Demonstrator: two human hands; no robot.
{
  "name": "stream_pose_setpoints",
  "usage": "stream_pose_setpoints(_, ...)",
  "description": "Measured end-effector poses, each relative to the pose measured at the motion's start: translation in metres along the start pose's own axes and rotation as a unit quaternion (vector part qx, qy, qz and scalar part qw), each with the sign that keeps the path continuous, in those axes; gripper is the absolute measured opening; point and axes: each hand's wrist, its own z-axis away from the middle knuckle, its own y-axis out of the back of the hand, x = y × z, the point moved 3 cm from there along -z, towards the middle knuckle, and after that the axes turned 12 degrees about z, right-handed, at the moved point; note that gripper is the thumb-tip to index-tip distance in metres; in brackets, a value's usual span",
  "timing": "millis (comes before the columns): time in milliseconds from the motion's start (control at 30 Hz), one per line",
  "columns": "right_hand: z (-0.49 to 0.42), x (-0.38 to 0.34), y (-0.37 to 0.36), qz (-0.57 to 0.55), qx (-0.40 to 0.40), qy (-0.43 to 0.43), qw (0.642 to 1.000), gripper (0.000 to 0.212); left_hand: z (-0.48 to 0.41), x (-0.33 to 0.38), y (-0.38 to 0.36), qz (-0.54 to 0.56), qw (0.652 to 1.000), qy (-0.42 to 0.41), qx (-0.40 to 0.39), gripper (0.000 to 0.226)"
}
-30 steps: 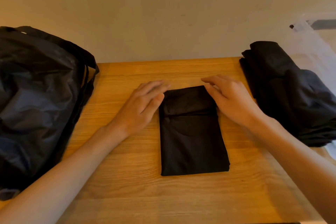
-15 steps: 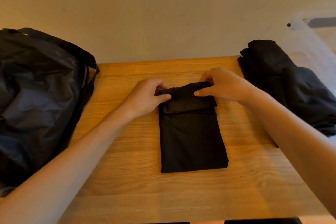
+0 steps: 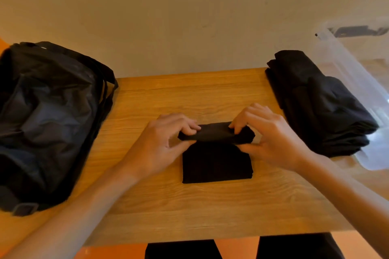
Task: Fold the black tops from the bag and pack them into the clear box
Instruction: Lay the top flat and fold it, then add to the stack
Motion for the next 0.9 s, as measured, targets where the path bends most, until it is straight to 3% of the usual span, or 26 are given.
stream_pose_setpoints(100,0.017,-0.006,-0.005,0.013,0.011,0.019,1.000,0.028,0.022,0.005,-0.013,-0.025,0.999,-0.034,-0.018,0.021)
stream_pose_setpoints(200,0.033,-0.010,-0.012,0.028,0.018,0.027,0.999,0.032,0.039,0.008,-0.025,-0.053,0.996,-0.064,-0.036,0.012)
stream_pose_setpoints(333,0.051,-0.016,-0.019,0.054,0.023,0.049,0.997,0.020,0.054,0.005,-0.033,-0.096,0.989,-0.101,-0.050,0.009)
stream_pose_setpoints(500,0.067,-0.020,-0.023,0.098,0.042,0.087,0.990,0.022,0.064,0.004,-0.038,-0.113,0.985,-0.114,-0.064,0.013)
stream_pose_setpoints(600,0.073,-0.024,-0.019,0.100,0.077,0.098,0.987,0.022,0.065,0.012,-0.034,-0.078,0.992,-0.100,-0.023,0.020)
stream_pose_setpoints(700,0.056,-0.030,-0.012,0.080,0.128,0.031,0.988,0.029,0.050,0.024,-0.035,-0.046,0.998,-0.024,0.044,0.043)
stream_pose_setpoints(733,0.046,-0.032,-0.014,0.095,0.107,0.000,0.990,0.038,0.041,0.025,-0.040,-0.077,0.996,0.013,0.041,0.052)
stream_pose_setpoints(833,0.027,-0.034,-0.035,0.156,-0.052,-0.052,0.985,0.065,0.026,0.013,-0.060,-0.221,0.970,0.089,-0.046,0.072)
stream_pose_setpoints(900,0.029,-0.029,-0.047,0.172,-0.127,-0.059,0.975,0.071,0.030,0.000,-0.065,-0.265,0.952,0.123,-0.092,0.077)
